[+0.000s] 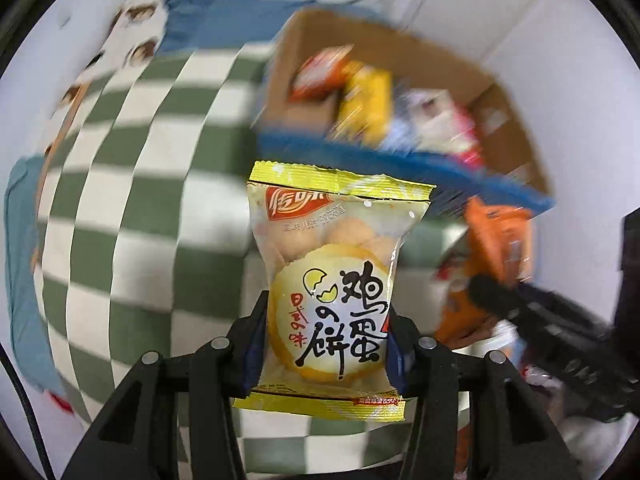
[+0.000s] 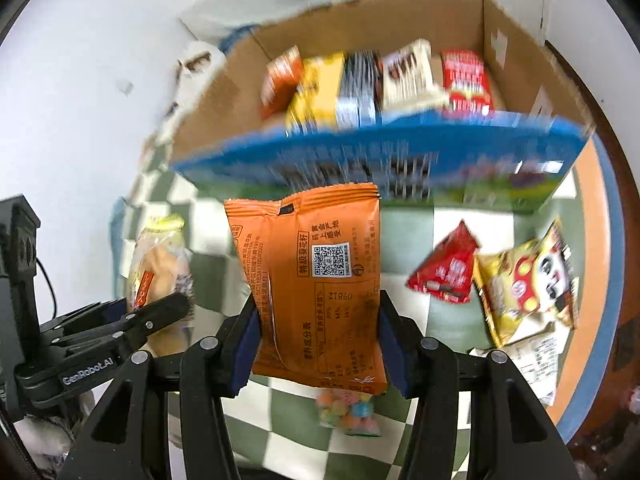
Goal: Organize snacks
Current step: 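Place both bags into the box in front of the others and release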
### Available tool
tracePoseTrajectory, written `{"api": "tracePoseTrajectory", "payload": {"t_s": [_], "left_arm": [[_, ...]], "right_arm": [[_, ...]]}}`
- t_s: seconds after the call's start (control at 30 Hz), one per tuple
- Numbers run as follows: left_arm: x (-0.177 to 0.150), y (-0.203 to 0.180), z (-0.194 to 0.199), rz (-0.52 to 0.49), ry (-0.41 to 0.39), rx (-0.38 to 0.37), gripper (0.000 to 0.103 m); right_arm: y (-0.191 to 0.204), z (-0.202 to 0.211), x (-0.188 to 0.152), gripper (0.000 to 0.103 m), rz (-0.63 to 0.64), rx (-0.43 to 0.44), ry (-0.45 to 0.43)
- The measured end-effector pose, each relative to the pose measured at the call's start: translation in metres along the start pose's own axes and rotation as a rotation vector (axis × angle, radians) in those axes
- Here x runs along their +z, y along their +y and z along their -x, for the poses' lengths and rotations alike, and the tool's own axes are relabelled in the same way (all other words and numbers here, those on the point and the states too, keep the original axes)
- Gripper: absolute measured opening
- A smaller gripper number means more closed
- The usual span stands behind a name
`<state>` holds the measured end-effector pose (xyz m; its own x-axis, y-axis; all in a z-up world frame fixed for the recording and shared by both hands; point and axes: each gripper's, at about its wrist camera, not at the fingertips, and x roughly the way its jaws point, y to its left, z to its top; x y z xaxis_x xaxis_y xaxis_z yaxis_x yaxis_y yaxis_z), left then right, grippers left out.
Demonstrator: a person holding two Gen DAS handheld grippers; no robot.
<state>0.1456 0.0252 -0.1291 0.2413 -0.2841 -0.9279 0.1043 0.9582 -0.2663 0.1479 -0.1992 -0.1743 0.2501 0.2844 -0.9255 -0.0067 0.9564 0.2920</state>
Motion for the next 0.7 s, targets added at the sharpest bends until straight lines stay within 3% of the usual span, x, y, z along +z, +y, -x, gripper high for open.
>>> {"api": "tracePoseTrajectory", "payload": {"t_s": [0.03, 0.13, 0.27, 0.47, 0.7], "left_arm": [[0.027, -0.014, -0.001, -0.010, -0.013, -0.012, 0.046], [0.063, -0.048, 0.002, -0.047, -0.056, -0.015, 0.046], [0.121, -0.072, -0.006, -0.093, -0.084, 0.020, 0.046], [0.183, -0.073, -0.056, -0.050, -0.001, 0.049, 0.046], [0.203, -0.067, -0.118, -0.047, 0.120, 0.120, 0.046]], "right_arm": [[-0.002, 0.013, 0.006, 0.056, -0.009, 0.019, -0.019], [-0.013, 0.042, 0.027, 0.056, -0.028, 0.040, -0.069], [-0.026, 0.062, 0.070, 0.056, -0.044, 0.002, -0.137], [-0.061, 0.053, 0.131, 0.056, -0.066, -0.072, -0.134], [-0.093, 0.016, 0.167, 0.056, -0.102, -0.118, -0.028]]}}
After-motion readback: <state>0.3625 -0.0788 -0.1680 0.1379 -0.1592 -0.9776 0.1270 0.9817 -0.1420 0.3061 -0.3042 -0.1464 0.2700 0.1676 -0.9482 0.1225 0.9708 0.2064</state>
